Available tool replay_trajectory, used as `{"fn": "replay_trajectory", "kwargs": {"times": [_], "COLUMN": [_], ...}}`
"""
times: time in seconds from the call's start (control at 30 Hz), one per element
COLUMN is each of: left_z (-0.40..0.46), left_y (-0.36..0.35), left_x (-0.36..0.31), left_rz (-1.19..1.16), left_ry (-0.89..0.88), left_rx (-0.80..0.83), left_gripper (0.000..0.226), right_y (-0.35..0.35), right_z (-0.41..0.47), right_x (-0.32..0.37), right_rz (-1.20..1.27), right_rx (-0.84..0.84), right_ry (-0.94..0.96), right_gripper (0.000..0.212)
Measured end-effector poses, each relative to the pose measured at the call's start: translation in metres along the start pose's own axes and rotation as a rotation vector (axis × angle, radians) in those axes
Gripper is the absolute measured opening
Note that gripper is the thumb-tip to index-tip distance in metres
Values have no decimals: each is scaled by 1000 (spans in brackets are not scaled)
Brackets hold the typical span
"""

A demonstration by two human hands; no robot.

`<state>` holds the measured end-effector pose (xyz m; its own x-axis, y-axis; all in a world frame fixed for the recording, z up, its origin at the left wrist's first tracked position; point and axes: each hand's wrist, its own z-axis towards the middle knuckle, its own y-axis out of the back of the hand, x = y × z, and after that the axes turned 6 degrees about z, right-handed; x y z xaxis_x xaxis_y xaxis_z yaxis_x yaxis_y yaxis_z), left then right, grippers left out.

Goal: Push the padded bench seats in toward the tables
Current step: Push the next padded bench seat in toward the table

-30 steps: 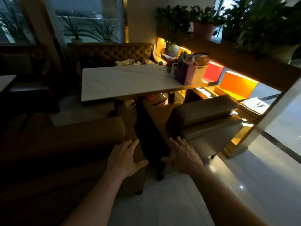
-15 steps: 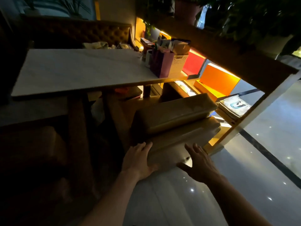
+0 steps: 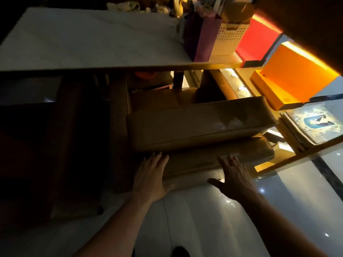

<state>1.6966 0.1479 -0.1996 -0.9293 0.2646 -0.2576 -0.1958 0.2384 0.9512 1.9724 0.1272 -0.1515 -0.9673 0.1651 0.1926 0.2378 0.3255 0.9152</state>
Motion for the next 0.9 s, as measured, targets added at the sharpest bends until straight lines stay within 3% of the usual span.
{"fn": "replay_trajectory", "kwargs": {"times": [0.2,0.4,0.9], "left_z": [0,12,20], "left_y": [-57,-71,-67], "left_x": [-10,-26,-7], "left_rz": [94,157,243], "left_ry": [184,231,191], "left_rx": [-109,-167,-249], "left_gripper": [112,108,92], "right_y": [-27,-43,-61], "right_z": [68,92,99], "right_x": [-42,-57,-49], "right_rz": [-26,-38,-127], "right_rx": [-22,-28,-124], "right_ry": [139,188,183], "right_gripper": [120,130,113]}}
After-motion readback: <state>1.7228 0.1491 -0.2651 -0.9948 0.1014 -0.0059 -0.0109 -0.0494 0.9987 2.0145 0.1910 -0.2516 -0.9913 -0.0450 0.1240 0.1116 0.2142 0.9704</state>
